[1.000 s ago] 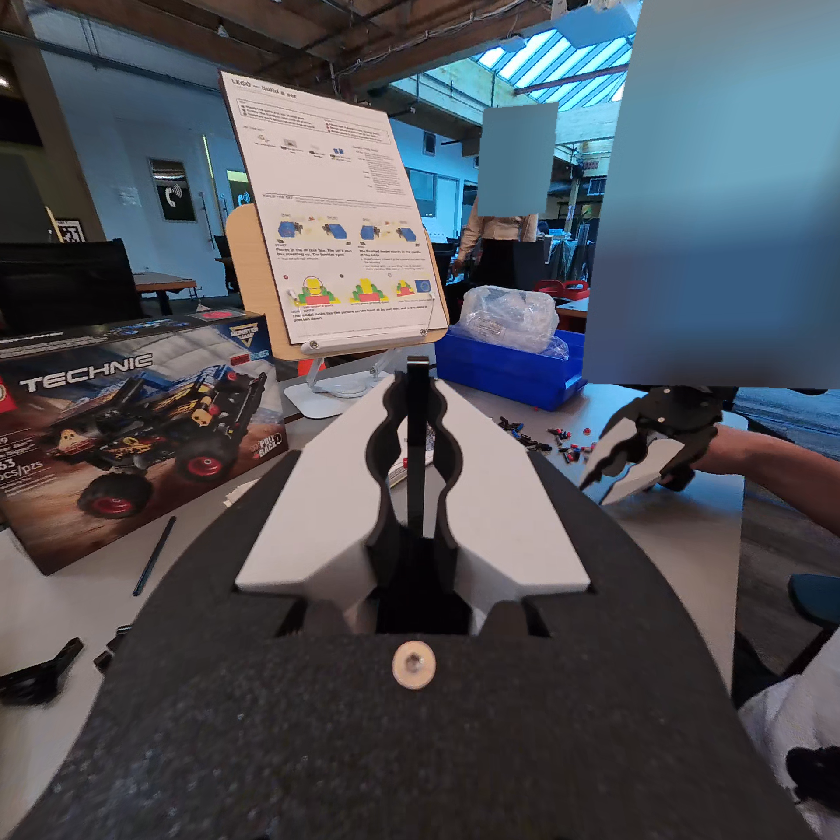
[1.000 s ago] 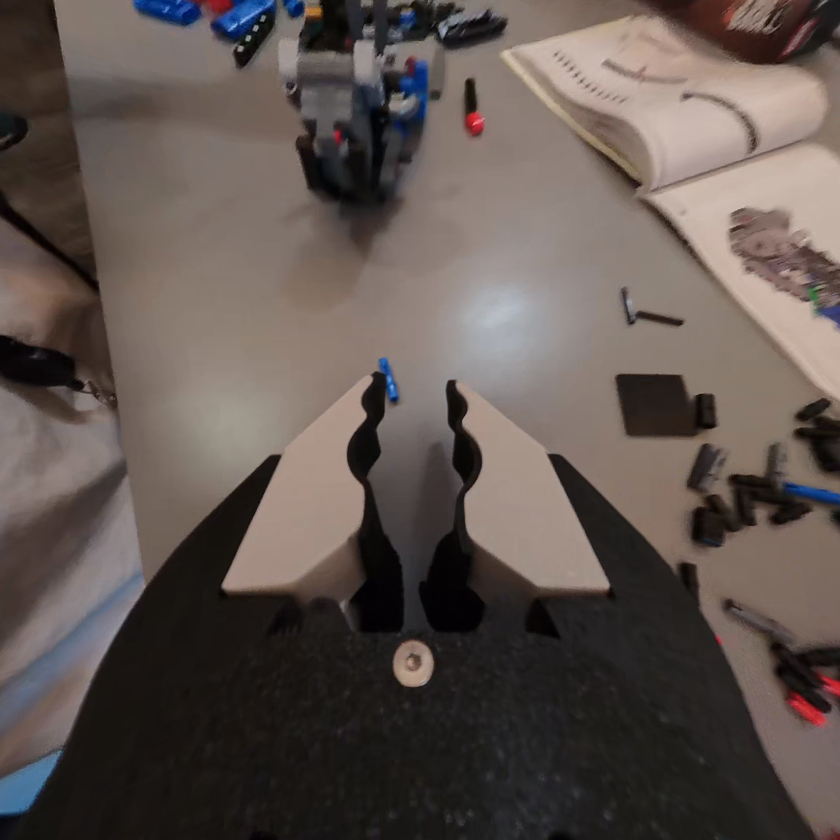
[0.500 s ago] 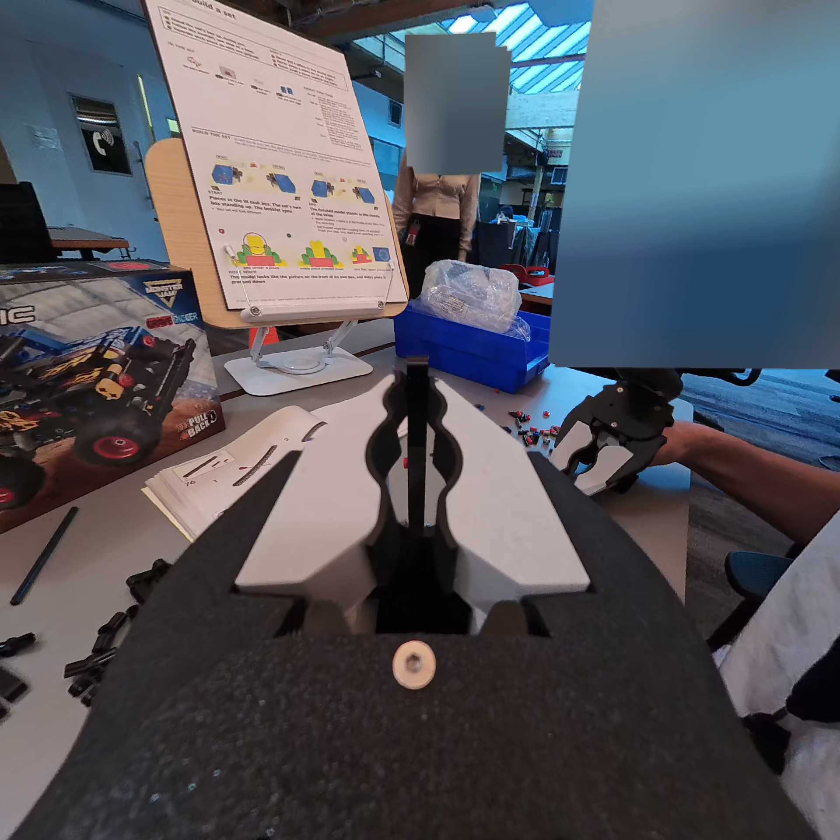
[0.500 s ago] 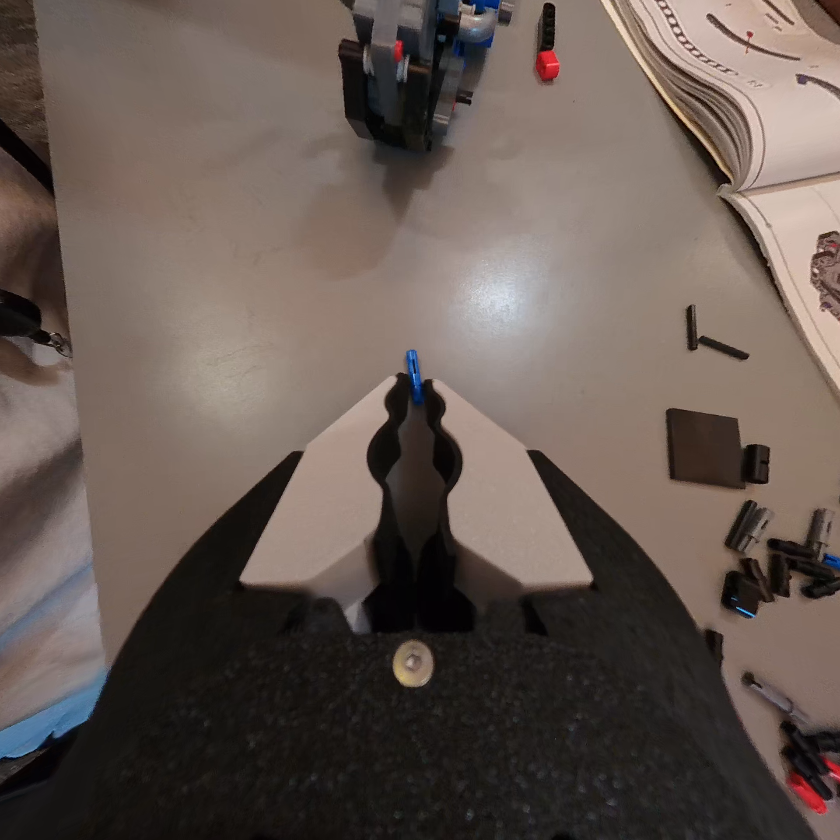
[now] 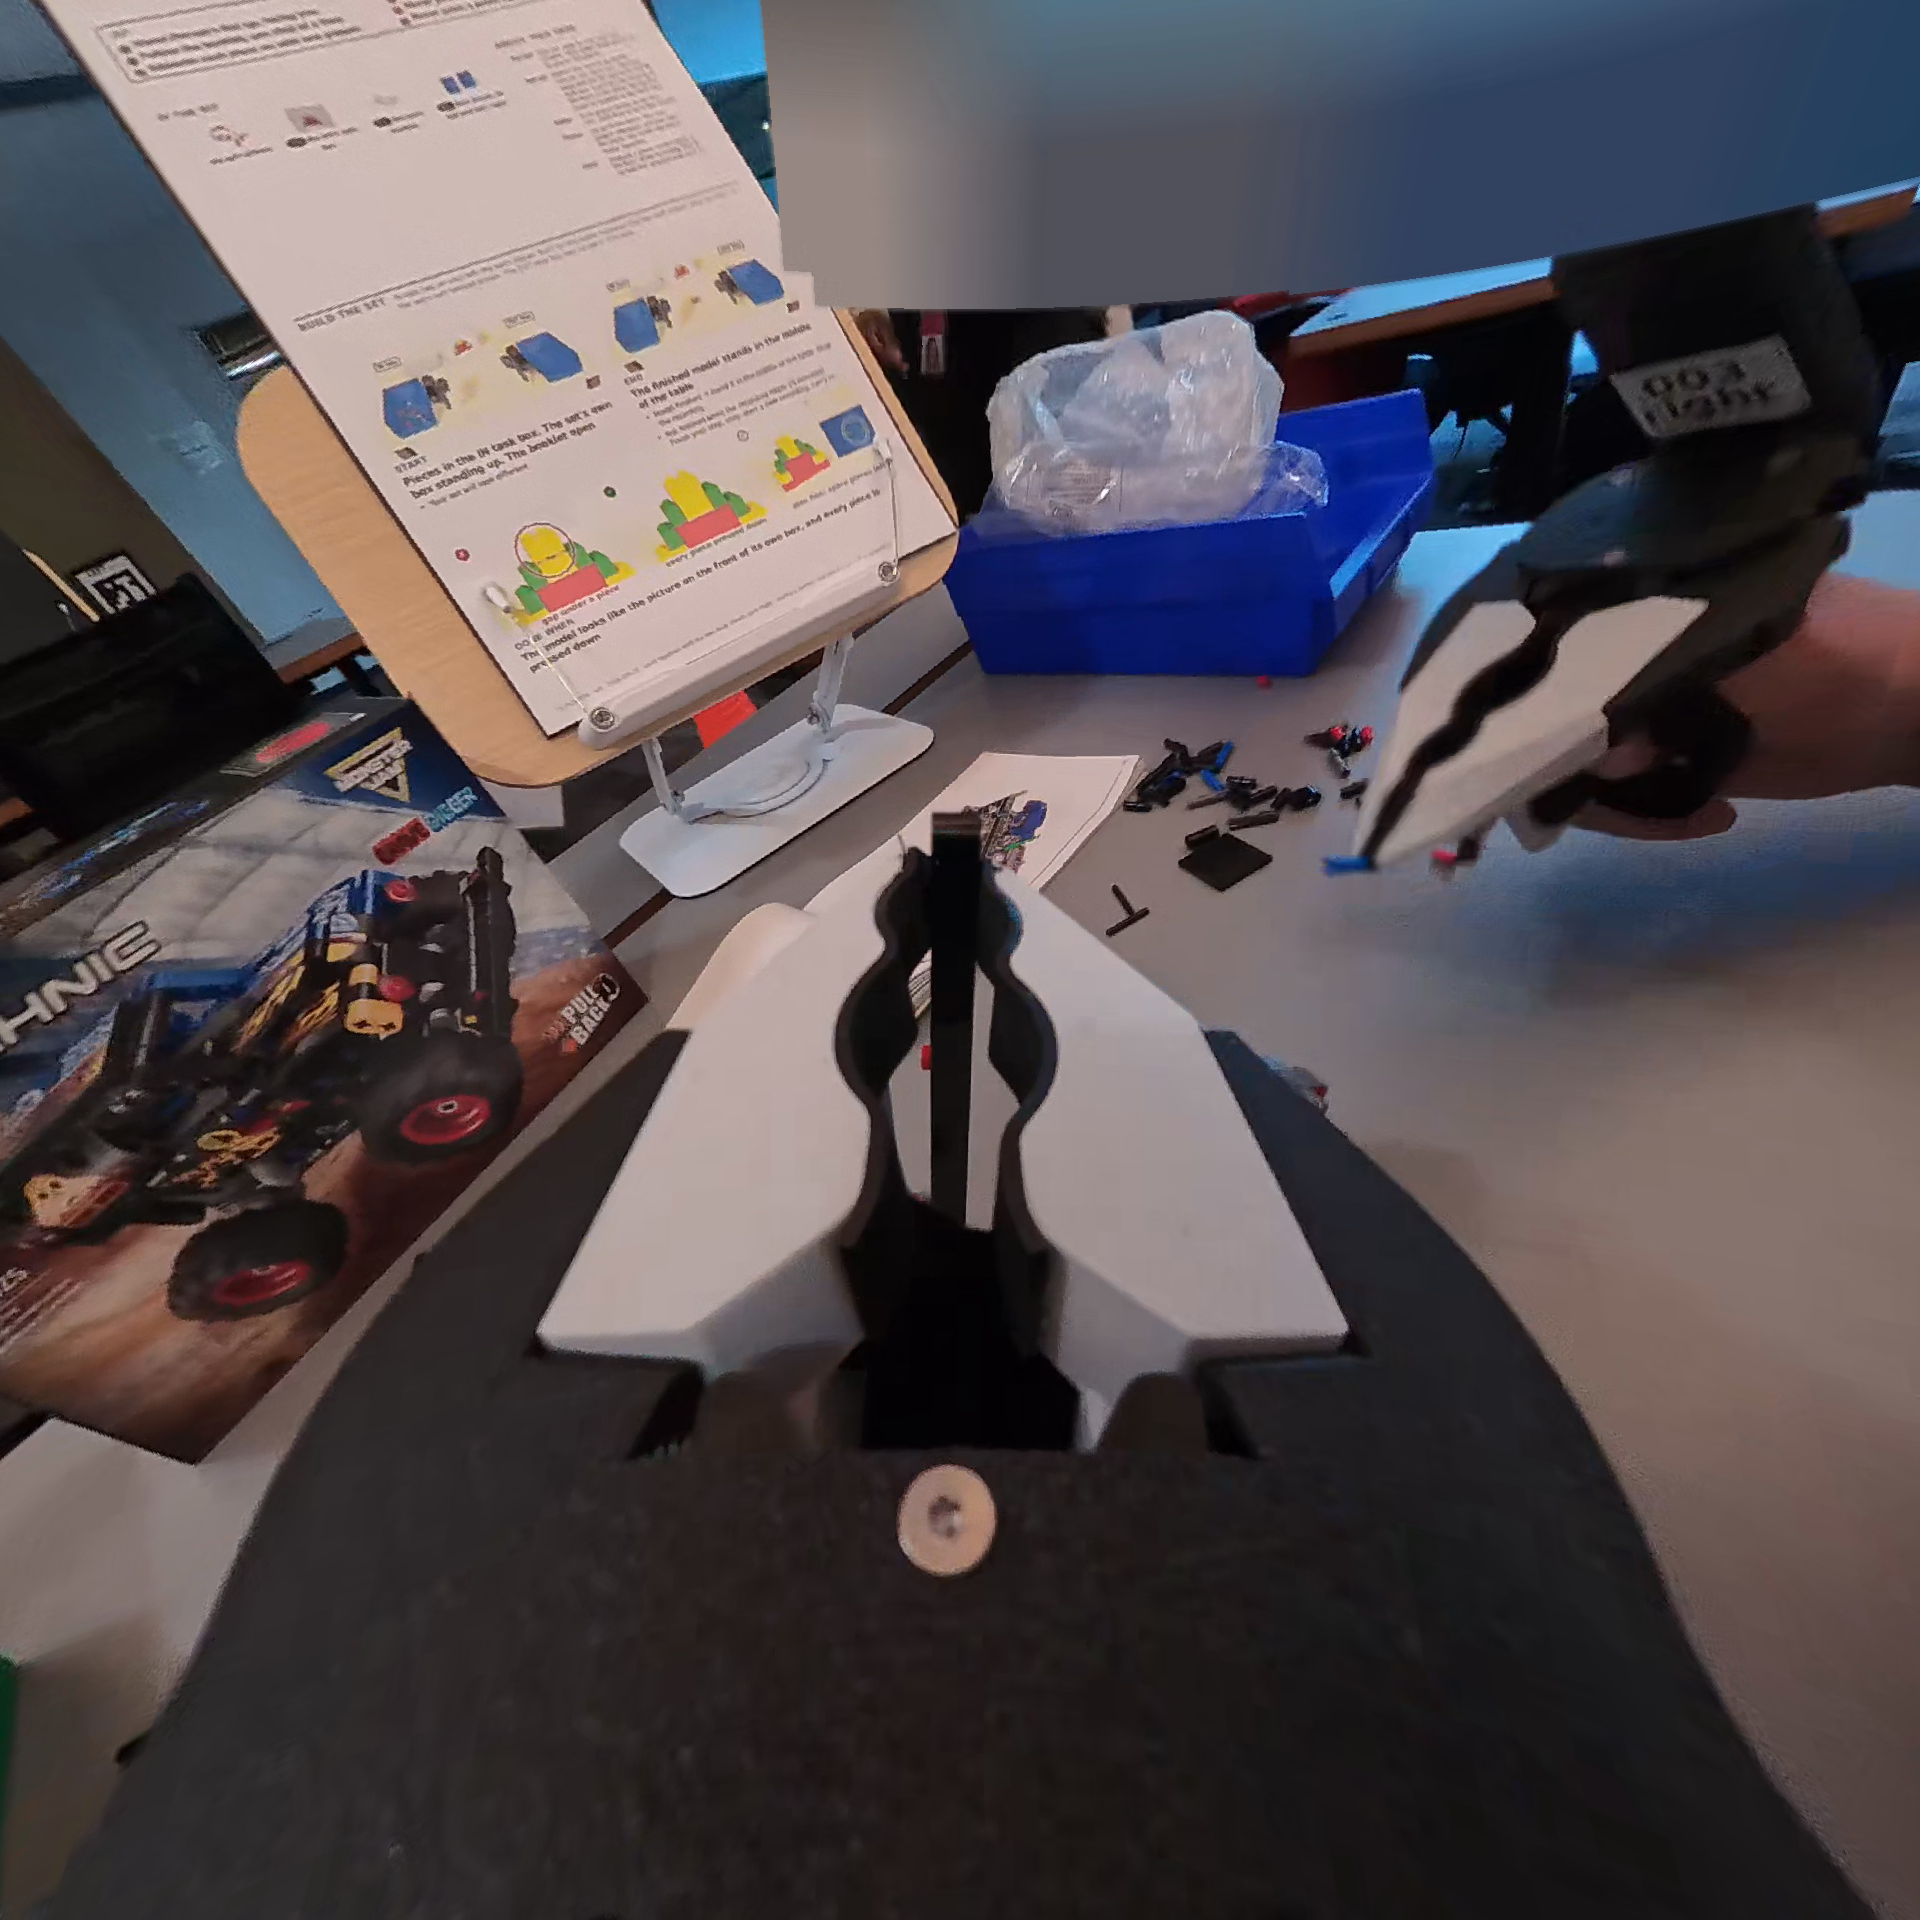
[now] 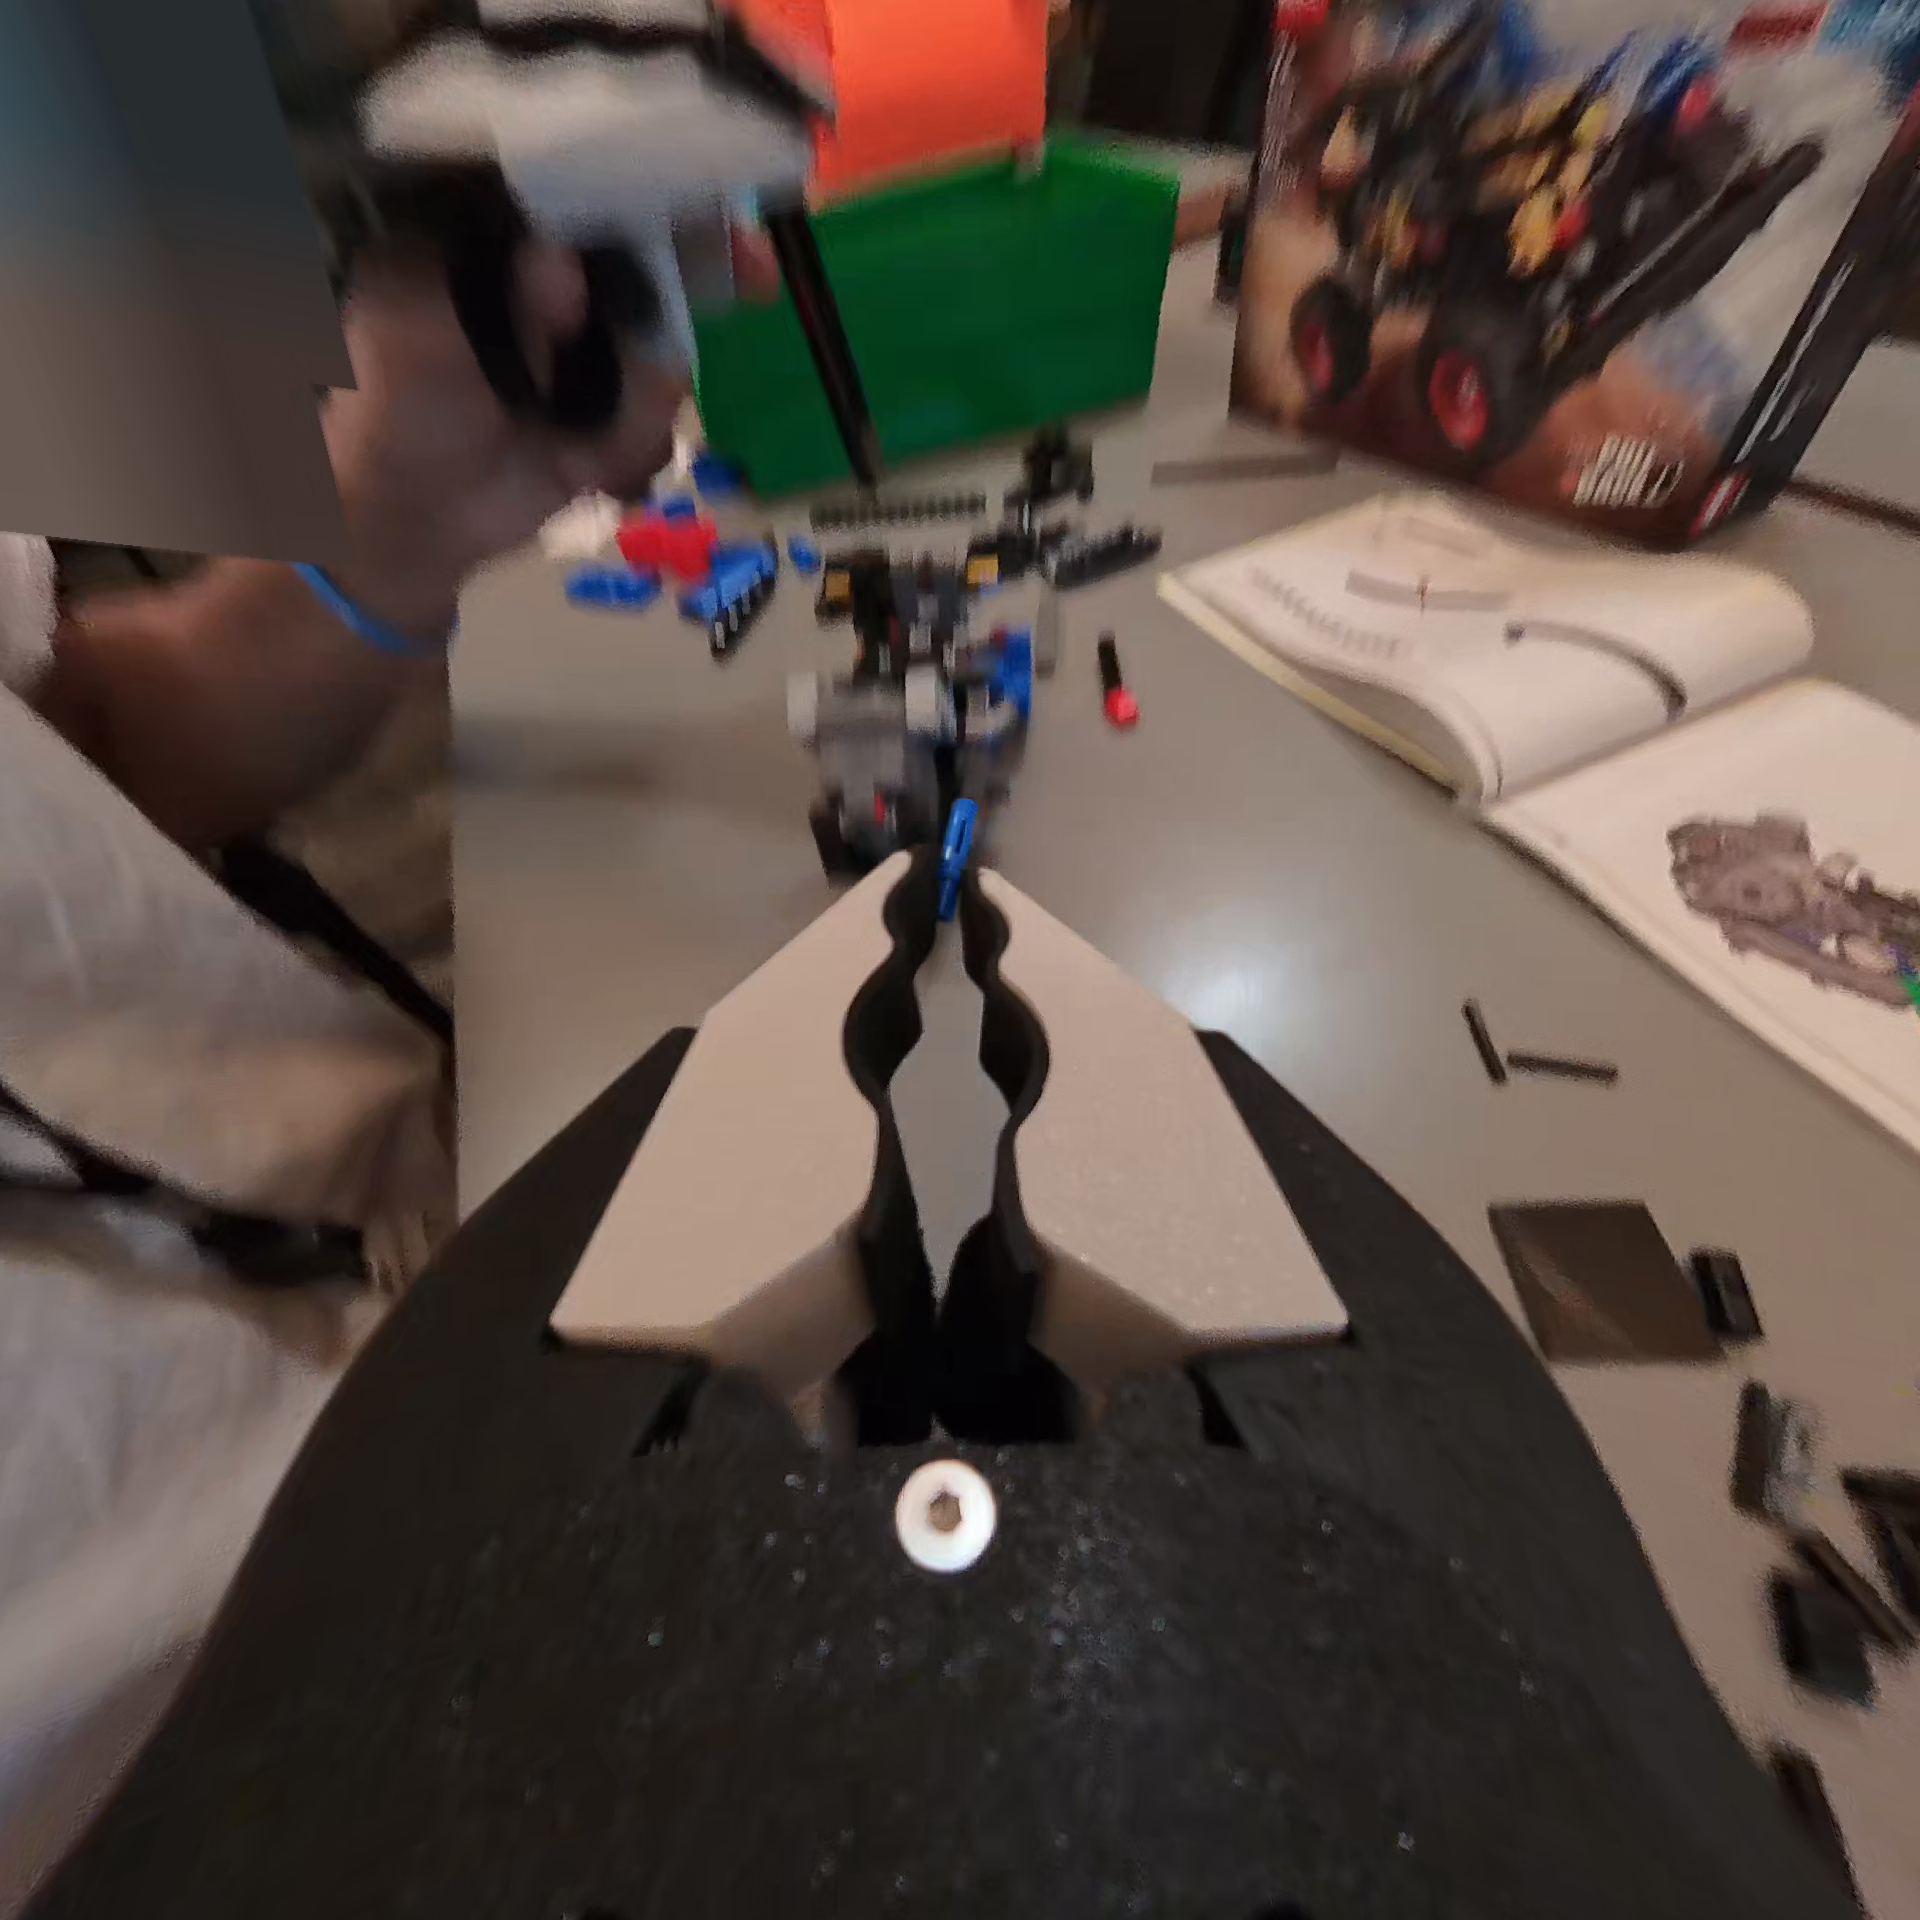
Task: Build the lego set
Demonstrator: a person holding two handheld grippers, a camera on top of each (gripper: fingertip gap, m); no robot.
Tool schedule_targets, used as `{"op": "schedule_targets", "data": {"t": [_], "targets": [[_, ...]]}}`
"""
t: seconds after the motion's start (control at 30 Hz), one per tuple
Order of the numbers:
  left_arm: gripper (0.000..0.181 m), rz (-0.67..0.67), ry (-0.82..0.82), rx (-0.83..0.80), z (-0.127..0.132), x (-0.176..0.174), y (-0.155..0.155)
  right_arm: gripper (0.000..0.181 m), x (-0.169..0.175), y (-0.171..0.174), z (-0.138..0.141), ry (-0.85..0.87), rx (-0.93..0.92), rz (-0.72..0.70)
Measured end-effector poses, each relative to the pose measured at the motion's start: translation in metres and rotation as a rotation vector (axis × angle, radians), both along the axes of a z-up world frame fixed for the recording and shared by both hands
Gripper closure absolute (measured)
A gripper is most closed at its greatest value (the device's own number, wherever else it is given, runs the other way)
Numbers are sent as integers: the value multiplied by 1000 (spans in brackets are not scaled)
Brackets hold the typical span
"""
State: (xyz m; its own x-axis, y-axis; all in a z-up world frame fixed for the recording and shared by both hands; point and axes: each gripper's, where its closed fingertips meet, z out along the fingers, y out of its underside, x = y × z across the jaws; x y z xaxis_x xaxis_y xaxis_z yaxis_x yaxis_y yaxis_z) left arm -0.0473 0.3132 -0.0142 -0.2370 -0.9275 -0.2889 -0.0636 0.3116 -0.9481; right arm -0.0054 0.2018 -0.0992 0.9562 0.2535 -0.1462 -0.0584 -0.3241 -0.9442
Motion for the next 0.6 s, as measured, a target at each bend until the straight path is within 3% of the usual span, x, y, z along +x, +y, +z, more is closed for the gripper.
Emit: {"op": "schedule_targets", "data": {"t": [0.1,0.17,0.37,0.6], "targets": [[176,-15,11,-13,-3,9,-8,178,-8,23,44,177,158,-5],[176,-18,17,-14,-7,14,-12,178,-18,37,58,256,178,21],[176,-19,37,29,-20,19,-25,177,-44,64,72,312,153,37],[176,-24,50,45,-22,17,-35,177,-50,67,71,340,134,33]]}}
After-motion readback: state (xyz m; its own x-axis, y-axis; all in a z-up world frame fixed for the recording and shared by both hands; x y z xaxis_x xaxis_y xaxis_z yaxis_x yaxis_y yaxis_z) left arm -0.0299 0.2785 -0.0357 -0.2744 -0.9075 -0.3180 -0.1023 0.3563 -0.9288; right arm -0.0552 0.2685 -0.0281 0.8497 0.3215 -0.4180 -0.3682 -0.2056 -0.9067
